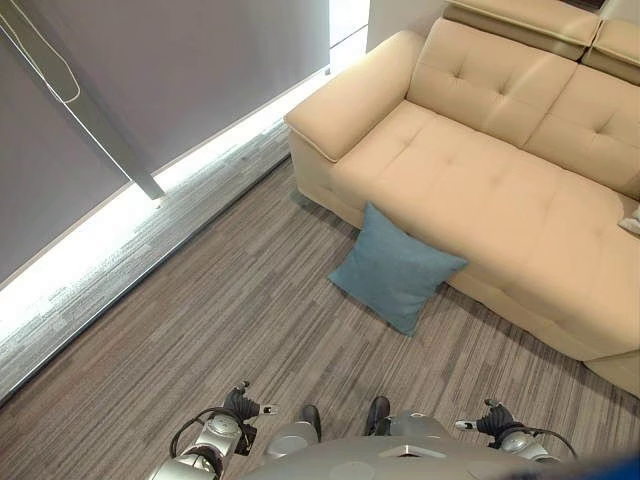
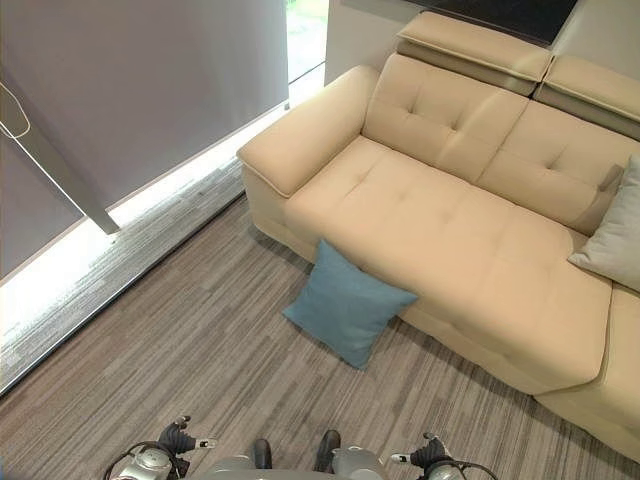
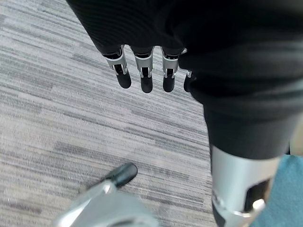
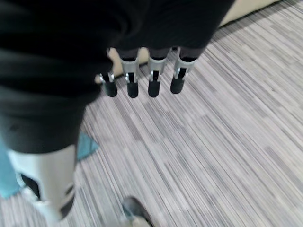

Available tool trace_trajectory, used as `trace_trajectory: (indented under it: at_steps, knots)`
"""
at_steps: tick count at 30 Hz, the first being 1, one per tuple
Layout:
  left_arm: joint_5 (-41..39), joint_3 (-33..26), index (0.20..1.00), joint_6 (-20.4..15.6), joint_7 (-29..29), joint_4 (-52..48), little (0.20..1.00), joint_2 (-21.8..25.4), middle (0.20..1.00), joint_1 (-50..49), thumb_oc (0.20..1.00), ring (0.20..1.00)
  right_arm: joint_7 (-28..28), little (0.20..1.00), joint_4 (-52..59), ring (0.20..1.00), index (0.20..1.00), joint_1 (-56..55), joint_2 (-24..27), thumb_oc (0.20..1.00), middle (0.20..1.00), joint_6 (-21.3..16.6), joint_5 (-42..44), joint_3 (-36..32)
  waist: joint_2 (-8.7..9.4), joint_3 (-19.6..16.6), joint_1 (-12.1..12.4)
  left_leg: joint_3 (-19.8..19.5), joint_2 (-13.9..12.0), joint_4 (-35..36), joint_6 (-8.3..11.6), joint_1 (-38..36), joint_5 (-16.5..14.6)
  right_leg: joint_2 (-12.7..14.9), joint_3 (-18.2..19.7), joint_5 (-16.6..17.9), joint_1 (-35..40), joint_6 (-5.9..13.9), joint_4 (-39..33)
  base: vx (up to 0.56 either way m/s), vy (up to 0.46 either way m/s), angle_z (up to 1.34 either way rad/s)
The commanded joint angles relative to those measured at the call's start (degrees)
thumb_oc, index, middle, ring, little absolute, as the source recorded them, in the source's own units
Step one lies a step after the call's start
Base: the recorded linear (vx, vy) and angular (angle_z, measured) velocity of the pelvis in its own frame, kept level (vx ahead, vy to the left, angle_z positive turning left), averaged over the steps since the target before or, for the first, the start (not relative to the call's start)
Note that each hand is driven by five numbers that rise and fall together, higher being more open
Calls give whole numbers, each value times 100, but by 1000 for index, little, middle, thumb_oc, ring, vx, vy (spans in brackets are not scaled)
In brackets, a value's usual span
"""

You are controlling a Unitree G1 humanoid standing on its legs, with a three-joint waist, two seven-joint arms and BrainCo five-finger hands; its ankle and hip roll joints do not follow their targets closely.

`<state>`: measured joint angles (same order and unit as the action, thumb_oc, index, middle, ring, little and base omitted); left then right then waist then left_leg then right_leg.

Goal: Pick up all the scattered cushions and arrange them neatly on the sofa.

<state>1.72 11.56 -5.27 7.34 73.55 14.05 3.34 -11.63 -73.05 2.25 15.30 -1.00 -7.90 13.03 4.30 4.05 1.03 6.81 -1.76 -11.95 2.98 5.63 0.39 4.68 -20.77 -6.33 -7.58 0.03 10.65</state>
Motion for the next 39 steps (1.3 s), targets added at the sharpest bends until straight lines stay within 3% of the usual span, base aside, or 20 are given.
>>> trace_trajectory:
  at_steps: [1, 2, 5, 7, 11, 13, 14, 16, 18, 19, 20, 23, 24, 25, 27, 33, 34, 39]
  knots:
    - [-32, 172, 1000, -63, -32, 40, 1000, -22, 1000, 127, 1000, 1000, -136, 1000, -80, 1000, 1000, 184, 279, 1000, 1000, -91, 223, 104, 216, -2, 68, -210, 410, -656, -64, 417, -942, 77, 371, 785, 415, 723, -1252, 57, -27, -22]
    - [-33, 173, 1000, -63, -32, 40, 1000, -21, 1000, 127, 1000, 1000, -136, 1000, -79, 1000, 1000, 184, 279, 1000, 1000, -91, 223, 104, 215, -3, 67, -211, 410, -665, -65, 422, -947, 76, 369, 785, 415, 724, -1253, 178, -3, -27]
    - [-30, 252, 1000, -24, -40, 52, 1000, -29, 1000, 194, 1000, 1000, -139, 1000, -106, 1000, 1000, 183, 300, 1000, 1000, -79, 198, 95, 123, -35, 108, -316, 146, 417, 83, 710, -231, -109, 509, 598, 626, 785, -1320, 235, 63, -24]
    - [-83, 287, 1000, -34, -62, 76, 1000, -41, 1000, 195, 1000, 1000, -145, 1000, -106, 1000, 1000, 179, 305, 1000, 1000, -70, 161, 133, 91, 6, 162, -450, 26, 640, 203, 1059, 43, -131, 649, 428, 753, 780, -1270, 240, 124, -46]
    - [-31, 248, 1000, 6, -93, 174, 1000, -64, 1000, 137, 1000, 1000, -101, 1000, -148, 1000, 1000, 116, 277, 1000, 1000, -51, 107, 78, 4, -59, 189, -570, -74, 772, 241, 893, 248, -117, 784, 278, 980, 816, -1166, 249, 187, -70]
    - [78, 230, 1000, 24, -135, 200, 1000, -15, 1000, 102, 1000, 1000, -45, 1000, -136, 1000, 1000, 105, 199, 1000, 1000, -51, 93, 8, 52, -182, 179, -457, 30, 587, 111, 687, 20, 144, 913, 221, 1008, 893, -904, 315, 302, -58]
    - [78, 231, 1000, 24, -135, 200, 1000, -14, 1000, 102, 1000, 1000, -44, 1000, -135, 1000, 1000, 105, 198, 1000, 1000, -51, 93, 8, 55, -179, 186, -450, 30, 583, 110, 683, 14, 147, 920, 217, 1008, 895, -897, 259, 347, -43]
    - [50, 207, 1000, 44, -114, 124, 1000, 129, 1000, 169, 1000, 1000, -41, 1000, 10, 1000, 1000, 209, 158, 1000, 1000, -53, 141, -10, 23, -107, 141, -289, 192, 351, -164, 504, -320, 390, 1142, 384, 460, 959, 96, 143, 353, -29]
    - [-11, 162, 1000, 16, -83, 98, 1000, 185, 1000, 189, 1000, 1000, -66, 1000, 84, 1000, 1000, 286, 149, 1000, 1000, -73, 137, 35, -30, -63, 170, -222, 190, 311, -228, 496, -391, 472, 1060, 430, 182, 944, 407, 30, 193, -26]
    - [-89, 95, 1000, -3, -61, 86, 1000, 215, 1000, 172, 1000, 1000, -86, 1000, 116, 1000, 1000, 348, 139, 1000, 1000, -95, 116, 79, -50, -64, 267, -160, 190, 292, -250, 429, -474, 627, 698, 451, 96, 898, 341, 43, 106, -56]
    - [-90, 95, 1000, -3, -61, 85, 1000, 215, 1000, 172, 1000, 1000, -87, 1000, 116, 1000, 1000, 348, 139, 1000, 1000, -95, 115, 79, -52, -60, 265, -163, 190, 293, -249, 423, -474, 625, 695, 452, 104, 897, 337, 142, 116, -85]
    - [-61, 72, 1000, -1, -63, 131, 1000, 235, 1000, 69, 1000, 1000, -87, 1000, 57, 1000, 1000, 320, 196, 1000, 1000, -93, 92, 181, 52, -116, 290, -104, 381, 465, -276, 155, -568, 230, 399, 525, 47, 825, -305, 134, 29, -55]
    - [-34, 86, 1000, -22, -80, 113, 1000, 209, 1000, 101, 1000, 1000, -127, 1000, 82, 1000, 1000, 352, 234, 1000, 1000, -105, 67, 207, 73, -89, 305, -64, 405, 478, -253, 130, -580, 253, 178, 544, 150, 856, -596, 99, -86, -4]
    - [-10, 111, 1000, -15, -86, 113, 1000, 185, 1000, 96, 1000, 1000, -134, 1000, 71, 1000, 1000, 331, 258, 1000, 1000, -90, 78, 222, 103, -66, 290, -102, 414, 486, -224, 81, -592, 56, 493, 539, 209, 830, -697, 88, -121, -3]
    - [-13, 127, 1000, -44, -81, 108, 1000, 153, 1000, 107, 1000, 1000, -166, 1000, 68, 1000, 1000, 313, 264, 1000, 1000, -114, 112, 218, 121, -99, 265, -88, 419, 517, -191, 53, -601, 57, 356, 621, 298, 839, -914, 90, -111, -17]
    - [-70, 255, 1000, -34, -106, 21, 1000, 35, 1000, 190, 1000, 1000, -187, 1000, 74, 1000, 1000, 280, 324, 1000, 1000, -150, 261, 153, 126, -52, 139, -344, 390, 23, -61, 212, -768, -20, 451, 666, 529, 769, -1241, 70, -68, 15]
    - [-128, 297, 1000, -44, -99, -19, 1000, -1, 1000, 243, 1000, 1000, -197, 1000, 62, 1000, 1000, 305, 353, 1000, 1000, -155, 296, 143, 112, -2, 165, -525, 394, 54, 1, 419, -660, -19, 478, 665, 523, 783, -1292, 8, 37, -2]
    - [-183, 362, 1000, -76, -82, -74, 1000, -3, 1000, 342, 1000, 1000, -216, 1000, 118, 1000, 1000, 364, 411, 1000, 1000, -159, 318, 121, 24, 16, 177, -703, 316, 453, 69, 788, -318, -65, 548, 594, 435, 823, -1282, 47, 65, -17]
